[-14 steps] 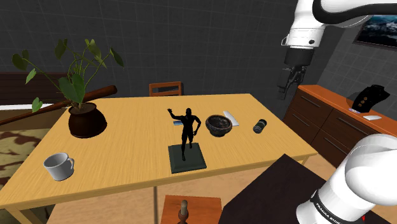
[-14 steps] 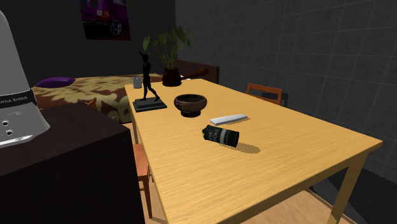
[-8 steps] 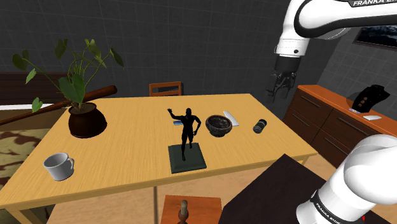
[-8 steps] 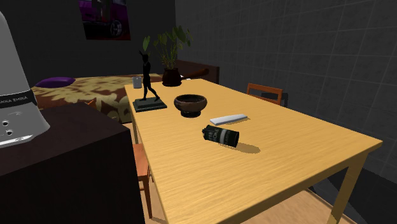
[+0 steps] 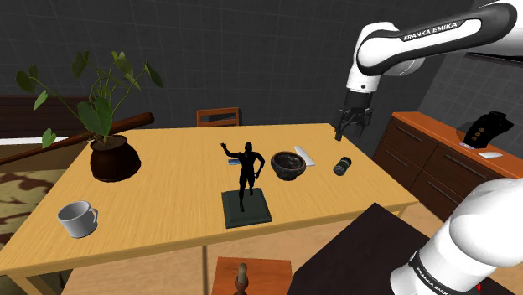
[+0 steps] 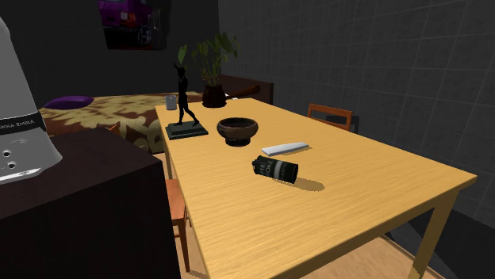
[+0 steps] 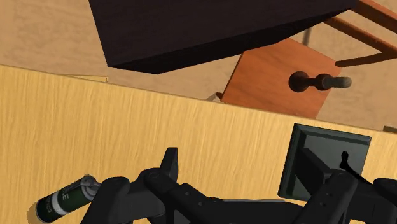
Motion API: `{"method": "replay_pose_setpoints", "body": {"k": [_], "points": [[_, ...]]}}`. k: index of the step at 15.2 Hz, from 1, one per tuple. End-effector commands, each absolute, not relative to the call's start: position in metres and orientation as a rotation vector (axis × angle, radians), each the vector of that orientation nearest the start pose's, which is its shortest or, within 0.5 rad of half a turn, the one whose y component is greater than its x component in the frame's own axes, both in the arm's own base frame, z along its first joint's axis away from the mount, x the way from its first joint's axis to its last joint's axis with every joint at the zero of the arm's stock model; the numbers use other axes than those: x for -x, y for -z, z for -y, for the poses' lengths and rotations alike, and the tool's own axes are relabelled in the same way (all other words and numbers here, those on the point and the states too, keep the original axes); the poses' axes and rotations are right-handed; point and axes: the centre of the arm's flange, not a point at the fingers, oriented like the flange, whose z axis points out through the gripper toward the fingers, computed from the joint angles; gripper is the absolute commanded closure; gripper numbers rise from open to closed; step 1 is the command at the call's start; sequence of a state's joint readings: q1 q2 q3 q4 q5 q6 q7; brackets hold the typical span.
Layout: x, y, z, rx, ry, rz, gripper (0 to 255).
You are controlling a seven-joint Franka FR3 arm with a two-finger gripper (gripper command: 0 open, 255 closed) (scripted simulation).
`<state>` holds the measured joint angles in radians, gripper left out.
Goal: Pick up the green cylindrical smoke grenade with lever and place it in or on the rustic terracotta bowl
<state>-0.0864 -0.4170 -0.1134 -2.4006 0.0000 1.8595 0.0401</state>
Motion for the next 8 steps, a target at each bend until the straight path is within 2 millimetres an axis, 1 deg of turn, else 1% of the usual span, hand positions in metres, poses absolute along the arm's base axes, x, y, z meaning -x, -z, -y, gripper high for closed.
{"method": "replay_pose_setpoints", "body": {"k": [1,8], "points": [[-0.412,-0.441,0.097,3.055,-0.184,-0.419,0],[-0.455,-0.382,0.152,3.021,-0.171,-0.654,0]]}}
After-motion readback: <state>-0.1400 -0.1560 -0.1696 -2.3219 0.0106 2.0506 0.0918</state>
